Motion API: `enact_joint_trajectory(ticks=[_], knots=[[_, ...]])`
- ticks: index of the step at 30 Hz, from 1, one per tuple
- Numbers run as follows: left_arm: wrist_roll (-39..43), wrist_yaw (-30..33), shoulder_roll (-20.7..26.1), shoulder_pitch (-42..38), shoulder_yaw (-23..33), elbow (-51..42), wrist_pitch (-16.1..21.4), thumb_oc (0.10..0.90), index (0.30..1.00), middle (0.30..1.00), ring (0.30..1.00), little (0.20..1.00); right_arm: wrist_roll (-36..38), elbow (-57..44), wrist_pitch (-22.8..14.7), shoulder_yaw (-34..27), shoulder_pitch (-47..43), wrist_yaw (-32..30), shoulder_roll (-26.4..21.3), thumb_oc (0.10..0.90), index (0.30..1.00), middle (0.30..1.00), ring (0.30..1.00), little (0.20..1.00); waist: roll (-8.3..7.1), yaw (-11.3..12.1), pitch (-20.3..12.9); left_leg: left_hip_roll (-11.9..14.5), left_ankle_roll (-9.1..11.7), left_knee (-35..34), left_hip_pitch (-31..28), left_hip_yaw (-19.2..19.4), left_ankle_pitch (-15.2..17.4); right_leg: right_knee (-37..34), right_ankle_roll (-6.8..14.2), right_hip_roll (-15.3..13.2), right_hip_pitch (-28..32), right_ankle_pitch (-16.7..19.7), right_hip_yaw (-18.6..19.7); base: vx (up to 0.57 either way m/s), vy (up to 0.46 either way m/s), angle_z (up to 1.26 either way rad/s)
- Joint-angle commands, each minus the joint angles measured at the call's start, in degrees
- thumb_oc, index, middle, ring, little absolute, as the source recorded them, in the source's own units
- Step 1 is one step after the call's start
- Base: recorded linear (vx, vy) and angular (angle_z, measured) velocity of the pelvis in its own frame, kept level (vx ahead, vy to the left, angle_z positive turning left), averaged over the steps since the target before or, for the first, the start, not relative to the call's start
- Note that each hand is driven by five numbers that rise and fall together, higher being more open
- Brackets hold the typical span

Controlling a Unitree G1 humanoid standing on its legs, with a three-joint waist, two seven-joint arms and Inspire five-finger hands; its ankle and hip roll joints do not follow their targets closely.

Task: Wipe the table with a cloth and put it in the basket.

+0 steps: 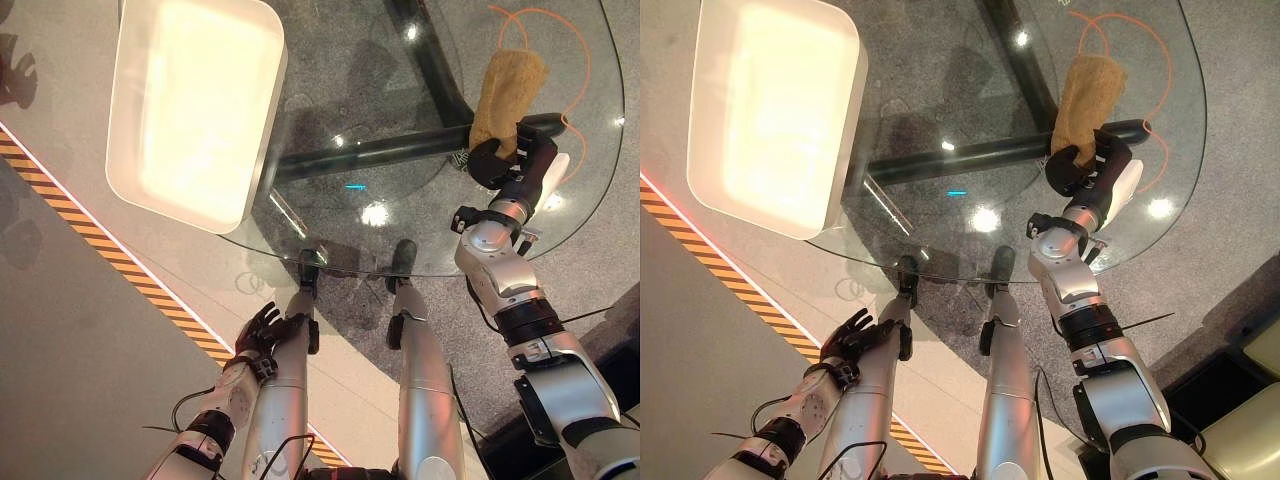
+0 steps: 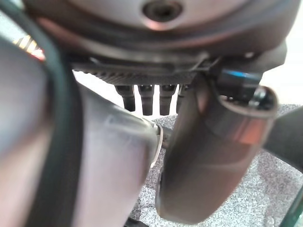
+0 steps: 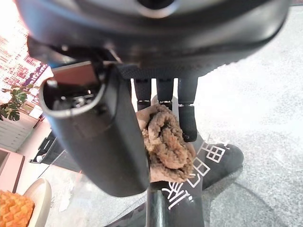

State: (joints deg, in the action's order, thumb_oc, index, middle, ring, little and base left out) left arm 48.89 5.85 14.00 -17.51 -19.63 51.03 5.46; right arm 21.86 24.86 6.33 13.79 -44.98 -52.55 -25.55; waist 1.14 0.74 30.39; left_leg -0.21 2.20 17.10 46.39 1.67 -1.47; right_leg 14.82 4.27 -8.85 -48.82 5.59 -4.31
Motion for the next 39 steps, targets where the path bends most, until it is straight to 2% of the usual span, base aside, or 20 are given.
enact_joint_trajectory(ticks=[1,5,11,15,21,39], knots=[[1.4,0.9,-3.8,5.0,-3.1,-0.4,-0.6,0.8,0.9,0.9,0.9,0.9,-3.2,-6.8,-1.5,0.4,-1.9,0.8,-4.6,0.1,0.3,0.3,0.3,0.2,1.78,0.1,-0.6,-3.8,-2.0,2.0,2.4,1.6,1.0,0.6,-0.3,3.8,-0.7,0.1,-0.6,0.0,0.0,0.0],[1.2,1.1,-3.6,5.0,-2.9,-0.8,-0.7,0.8,0.9,0.9,0.9,0.9,-6.5,-8.7,-1.0,1.3,-1.4,6.7,-4.6,0.1,0.3,0.3,0.3,0.2,1.77,0.0,-0.6,-4.0,-2.1,2.2,3.0,1.6,0.9,0.7,-0.2,3.8,-1.3,0.2,-0.6,0.0,0.0,0.0],[0.8,1.2,-4.0,5.2,-2.7,-1.3,-0.2,0.8,0.9,0.9,0.9,0.9,-10.9,-12.2,2.7,4.6,-0.8,14.0,-4.1,0.1,0.3,0.3,0.3,0.2,1.89,0.0,-0.6,-4.0,-2.0,1.9,3.4,1.8,0.7,0.6,-0.1,3.7,-1.8,0.2,-0.9,0.0,0.0,0.0],[0.6,1.1,-4.2,5.5,-2.8,-1.8,0.4,0.8,0.9,0.9,0.9,0.9,-12.9,-15.7,2.3,8.5,0.3,21.0,-2.0,0.1,0.3,0.3,0.3,0.2,2.07,0.0,-0.6,-4.1,-1.9,1.8,3.7,1.9,0.4,0.6,-0.2,3.5,-2.2,0.1,-1.2,0.0,0.0,0.0],[0.1,0.8,-4.7,5.2,-2.7,-2.3,0.5,0.8,0.9,0.9,0.9,0.9,-15.5,-18.0,2.8,13.2,0.7,25.8,1.8,0.1,0.3,0.3,0.3,0.2,2.48,0.2,-0.6,-4.1,-1.9,2.4,4.3,2.2,0.5,1.4,-0.4,3.3,-2.9,-0.3,-1.6,0.0,0.0,0.0],[0.9,1.7,-5.3,2.7,-4.6,-1.9,-0.1,0.8,0.9,0.9,0.9,0.9,-20.0,-17.0,4.9,24.7,-0.3,34.1,6.9,0.1,0.3,0.3,0.3,0.2,3.01,0.8,-0.6,-4.1,-1.7,4.0,5.5,2.6,0.7,2.7,-0.3,2.6,-4.1,-0.5,-2.2,0.0,0.006,0.04]])
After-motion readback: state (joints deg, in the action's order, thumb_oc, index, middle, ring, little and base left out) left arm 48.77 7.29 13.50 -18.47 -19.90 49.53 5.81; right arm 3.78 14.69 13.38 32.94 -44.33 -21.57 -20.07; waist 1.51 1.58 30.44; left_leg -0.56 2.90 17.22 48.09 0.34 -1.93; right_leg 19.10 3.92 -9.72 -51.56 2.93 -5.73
